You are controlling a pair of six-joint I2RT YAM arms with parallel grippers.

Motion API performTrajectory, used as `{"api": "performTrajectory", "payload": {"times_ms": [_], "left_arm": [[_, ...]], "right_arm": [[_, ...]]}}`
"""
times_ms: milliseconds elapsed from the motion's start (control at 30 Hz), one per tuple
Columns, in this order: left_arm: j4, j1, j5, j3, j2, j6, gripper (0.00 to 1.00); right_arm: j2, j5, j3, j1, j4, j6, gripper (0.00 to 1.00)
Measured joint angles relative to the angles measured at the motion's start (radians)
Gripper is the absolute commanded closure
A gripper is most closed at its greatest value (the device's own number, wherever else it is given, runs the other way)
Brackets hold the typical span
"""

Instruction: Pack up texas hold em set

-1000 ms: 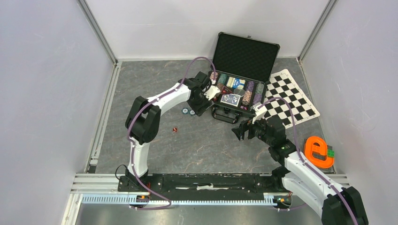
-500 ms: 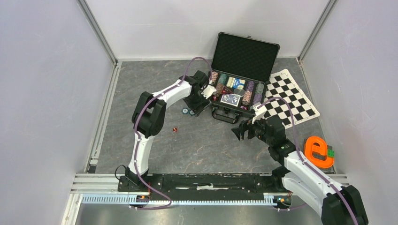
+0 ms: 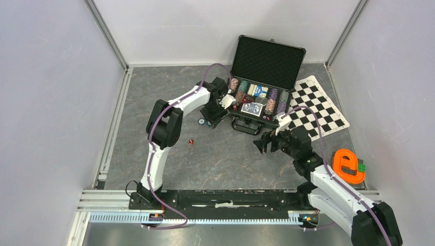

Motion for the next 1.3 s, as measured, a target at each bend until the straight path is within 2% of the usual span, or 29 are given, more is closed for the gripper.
{"api": "performTrajectory", "payload": {"times_ms": [667, 867, 1100, 1300], "left_arm": [[-0.053, 0.006, 0.017, 0.051, 0.032, 0.000, 0.36], [-0.048, 0.007, 0.013, 0.051, 0.032, 0.000, 0.47], [-0.027, 0.013, 0.017, 0.044, 0.029, 0.000, 0.53], [0.047, 0.010, 0.050, -0.035, -0.029, -0.016, 0.55]], "right_arm": [[0.000, 0.000, 0.000, 0.000, 0.000, 0.000, 0.11], [0.000, 0.000, 0.000, 0.000, 0.000, 0.000, 0.10], [0.000, 0.000, 0.000, 0.000, 0.000, 0.000, 0.11], [-0.002, -0.004, 0.000, 0.000, 0.000, 0.002, 0.11]]}}
